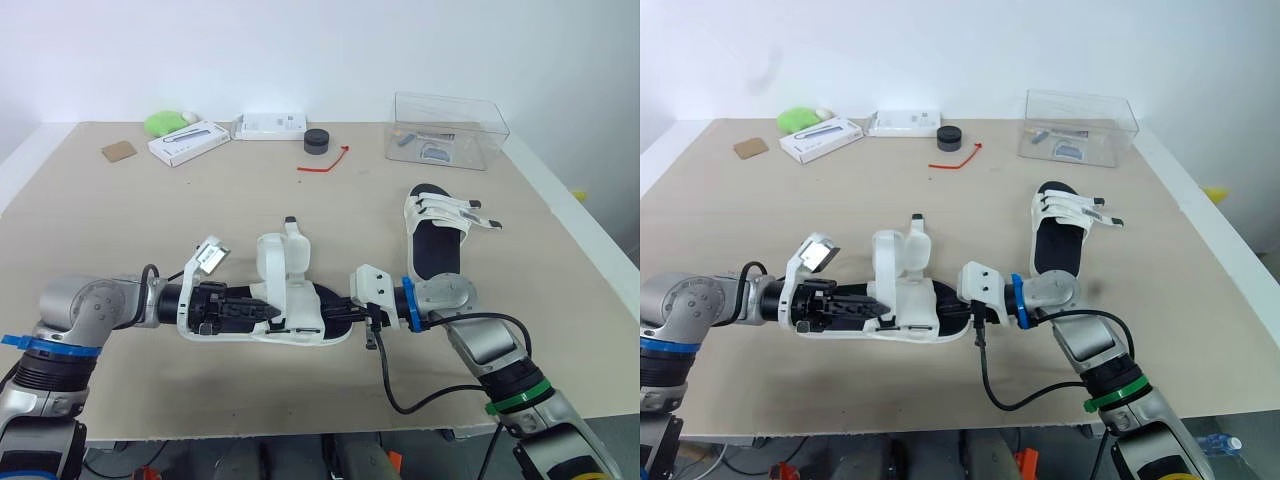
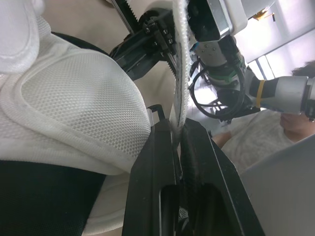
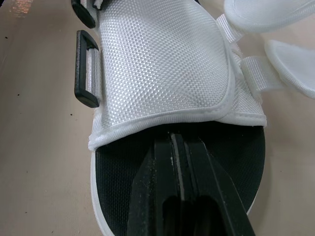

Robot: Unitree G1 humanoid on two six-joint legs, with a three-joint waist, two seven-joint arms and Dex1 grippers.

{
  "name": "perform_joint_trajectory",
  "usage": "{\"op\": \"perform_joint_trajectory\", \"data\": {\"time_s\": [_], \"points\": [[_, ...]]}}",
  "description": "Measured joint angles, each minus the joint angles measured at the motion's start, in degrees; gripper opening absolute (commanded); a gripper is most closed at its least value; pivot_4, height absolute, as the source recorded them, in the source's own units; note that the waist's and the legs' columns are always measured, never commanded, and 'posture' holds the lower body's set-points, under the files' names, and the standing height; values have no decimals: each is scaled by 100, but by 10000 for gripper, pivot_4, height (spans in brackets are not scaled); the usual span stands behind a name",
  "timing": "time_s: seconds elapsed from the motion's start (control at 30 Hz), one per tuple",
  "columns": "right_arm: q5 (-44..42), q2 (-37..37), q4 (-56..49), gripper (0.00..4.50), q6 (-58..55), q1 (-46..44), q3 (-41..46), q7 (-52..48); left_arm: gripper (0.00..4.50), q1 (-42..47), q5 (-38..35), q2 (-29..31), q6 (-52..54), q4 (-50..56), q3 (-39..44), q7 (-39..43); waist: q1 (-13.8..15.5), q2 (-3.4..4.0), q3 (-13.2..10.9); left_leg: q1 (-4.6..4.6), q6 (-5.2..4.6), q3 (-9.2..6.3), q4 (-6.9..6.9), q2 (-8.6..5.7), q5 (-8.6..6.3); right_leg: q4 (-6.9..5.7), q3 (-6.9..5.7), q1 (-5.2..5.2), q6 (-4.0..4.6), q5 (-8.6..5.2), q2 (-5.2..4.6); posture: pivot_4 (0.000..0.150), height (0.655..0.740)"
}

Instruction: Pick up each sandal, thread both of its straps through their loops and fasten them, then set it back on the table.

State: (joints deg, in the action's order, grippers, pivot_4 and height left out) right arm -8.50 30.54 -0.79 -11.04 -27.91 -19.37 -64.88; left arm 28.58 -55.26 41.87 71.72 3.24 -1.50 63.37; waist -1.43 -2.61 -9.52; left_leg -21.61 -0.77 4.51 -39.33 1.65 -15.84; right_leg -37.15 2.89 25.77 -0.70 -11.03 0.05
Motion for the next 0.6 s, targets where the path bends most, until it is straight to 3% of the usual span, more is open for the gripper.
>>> {"op": "perform_joint_trajectory", "data": {"time_s": [0.37,0.4,0.47,0.6], "points": [[11,0,0,0,13,0,0,-3,2403,18,19,0,-4,0,1,61,0,0,0,0,-1,0,0,0,0,0,-1,0,0,-1,0,1500,7400],[16,0,0,0,19,-1,0,-3,7423,39,19,1,-2,0,1,60,0,0,0,0,-1,-1,0,0,0,0,-1,0,0,-1,0,1500,7400],[21,0,1,0,27,-1,-1,-3,10171,80,18,4,2,0,1,61,0,0,0,0,-1,0,0,0,0,0,-1,0,0,-1,0,1500,7400],[27,-2,1,0,41,-3,-4,-7,25786,126,82,154,-66,83,-26,154,-1,-1,-1,0,0,0,1,0,0,0,0,1,0,-1,1,1500,7400]]}}
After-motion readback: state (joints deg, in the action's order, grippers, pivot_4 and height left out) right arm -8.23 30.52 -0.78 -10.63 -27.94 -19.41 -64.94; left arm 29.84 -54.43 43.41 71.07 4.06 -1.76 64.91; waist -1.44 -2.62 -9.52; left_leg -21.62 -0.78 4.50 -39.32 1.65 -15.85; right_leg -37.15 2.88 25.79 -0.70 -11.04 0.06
